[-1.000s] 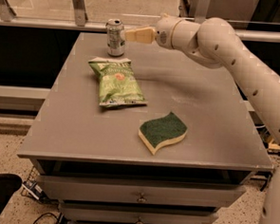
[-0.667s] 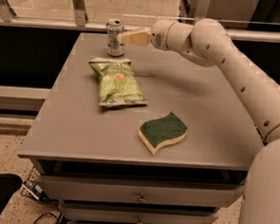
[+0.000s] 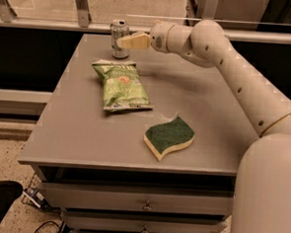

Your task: Pick 7up can

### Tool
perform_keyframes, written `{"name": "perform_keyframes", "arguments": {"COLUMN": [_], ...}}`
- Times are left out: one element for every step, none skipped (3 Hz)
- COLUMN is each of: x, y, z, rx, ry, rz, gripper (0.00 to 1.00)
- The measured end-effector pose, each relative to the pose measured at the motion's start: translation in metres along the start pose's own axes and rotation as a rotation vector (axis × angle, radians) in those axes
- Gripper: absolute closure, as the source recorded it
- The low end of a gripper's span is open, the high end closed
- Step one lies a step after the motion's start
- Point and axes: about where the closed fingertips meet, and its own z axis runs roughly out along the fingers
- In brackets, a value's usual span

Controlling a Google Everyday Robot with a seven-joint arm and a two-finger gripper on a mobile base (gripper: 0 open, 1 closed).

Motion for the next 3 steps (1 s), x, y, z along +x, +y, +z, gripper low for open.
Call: {"name": "perform_keyframes", "arguments": {"x": [0.002,0.004,0.001], "y": [0.002,0.006,0.018], "z": [0.015,0.03,0.05], "rx": [-0.027,-0.056,-0.071], "ry": [-0.024,-0.046,-0.073], "rz": [-0.007,-0.01,-0.002], "gripper": [0.0,0.0,0.0]}}
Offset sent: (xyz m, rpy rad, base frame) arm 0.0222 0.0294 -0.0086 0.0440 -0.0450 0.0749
